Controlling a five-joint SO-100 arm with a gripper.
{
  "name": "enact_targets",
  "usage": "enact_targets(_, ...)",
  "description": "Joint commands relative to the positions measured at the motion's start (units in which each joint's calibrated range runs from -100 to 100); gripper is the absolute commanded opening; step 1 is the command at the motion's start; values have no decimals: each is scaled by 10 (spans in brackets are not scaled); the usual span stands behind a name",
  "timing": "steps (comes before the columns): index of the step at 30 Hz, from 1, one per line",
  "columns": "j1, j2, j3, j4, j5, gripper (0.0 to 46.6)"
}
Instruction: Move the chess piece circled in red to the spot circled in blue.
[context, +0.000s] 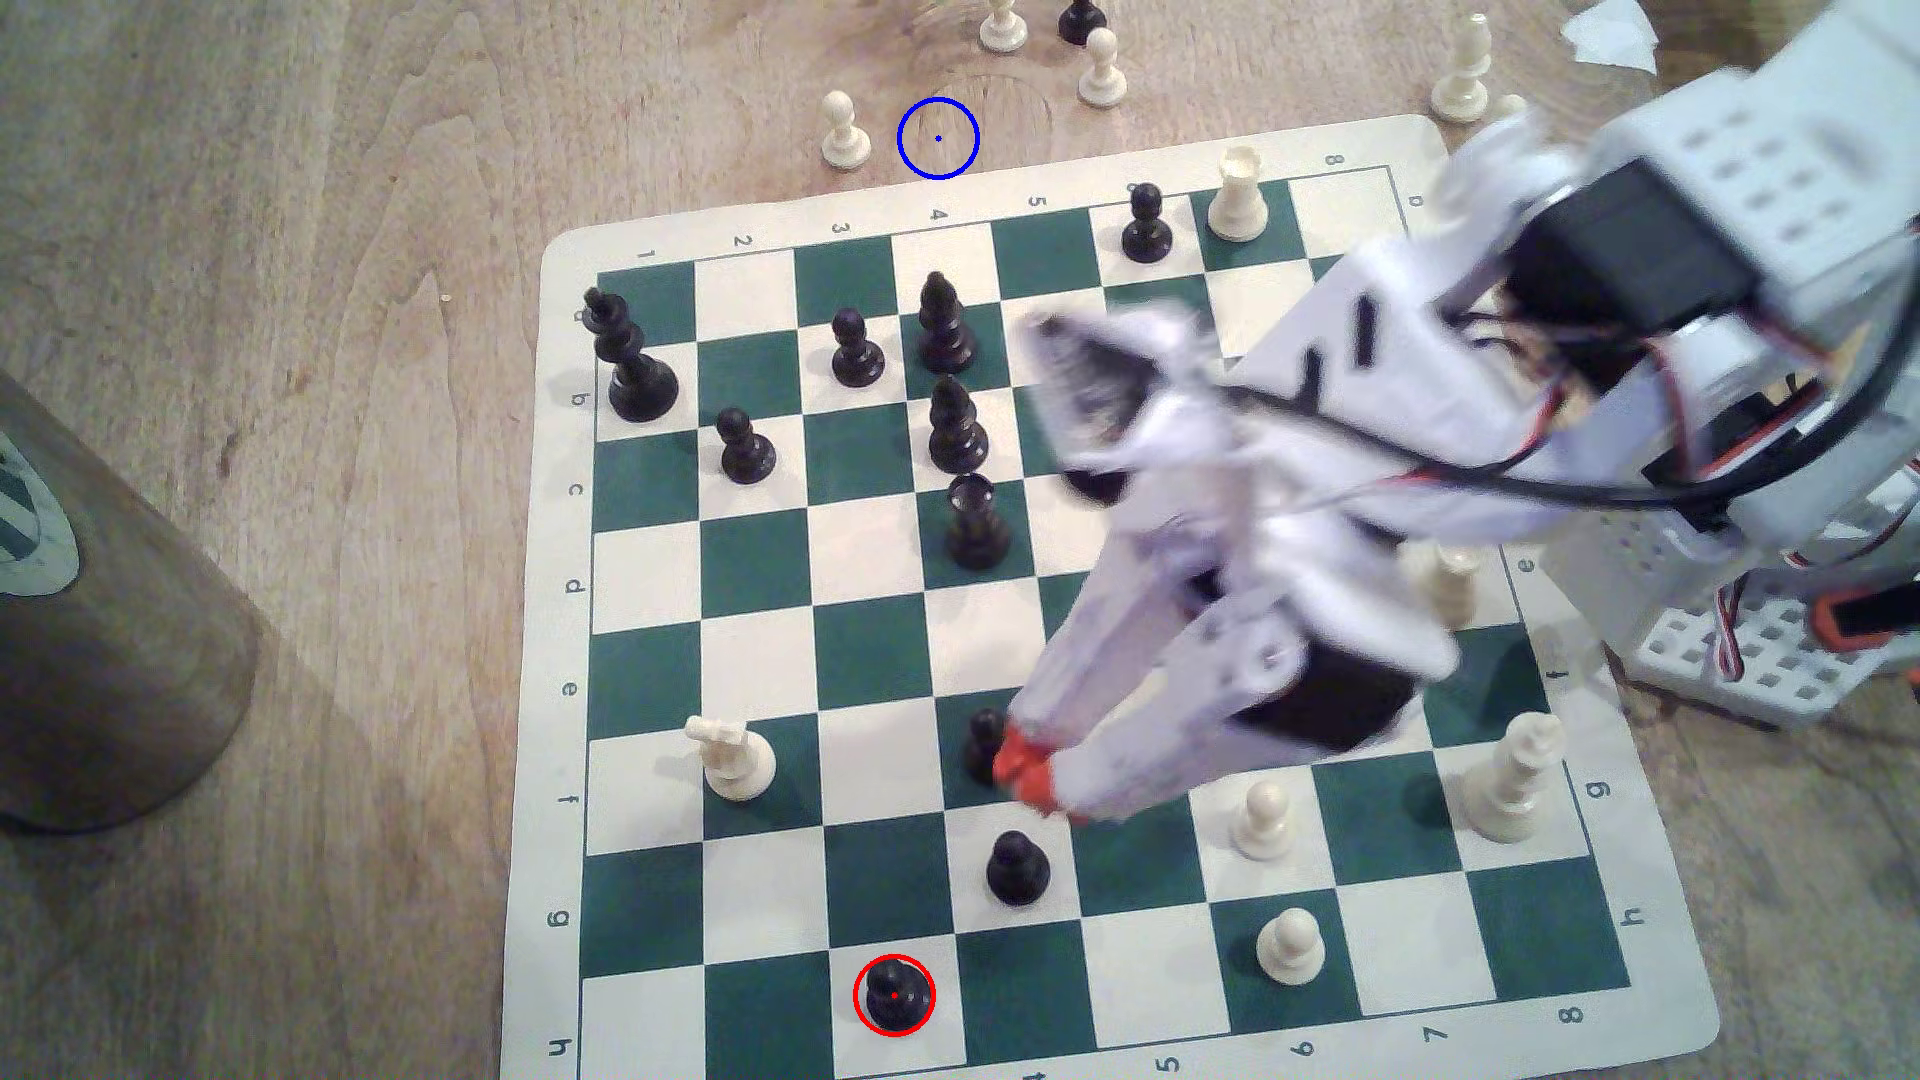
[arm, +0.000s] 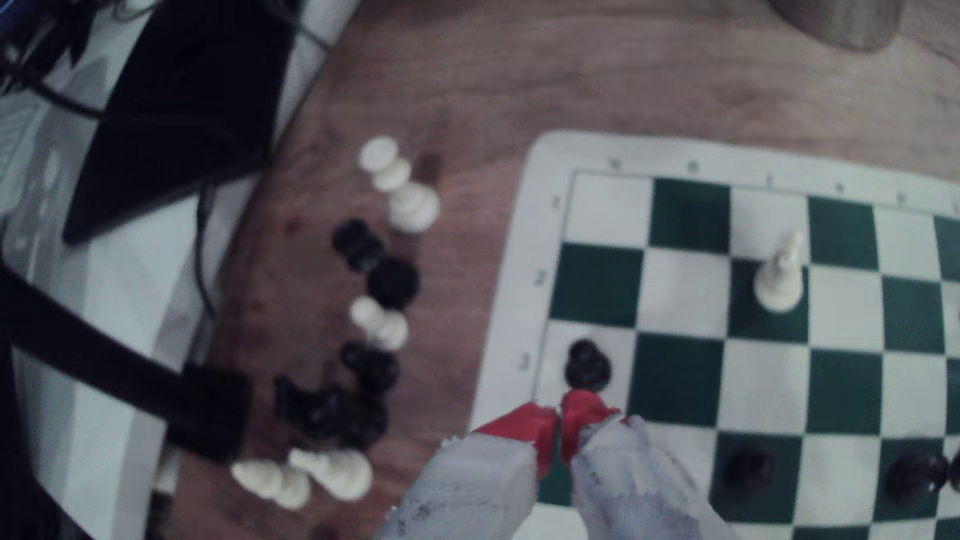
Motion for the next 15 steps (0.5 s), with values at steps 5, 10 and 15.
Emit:
enact_targets(5, 3, 167, -141, 31, -33, 85)
enact_targets(10, -6, 247, -174, 31, -55, 140)
enact_targets(15, -3, 322, -210, 18, -68, 126)
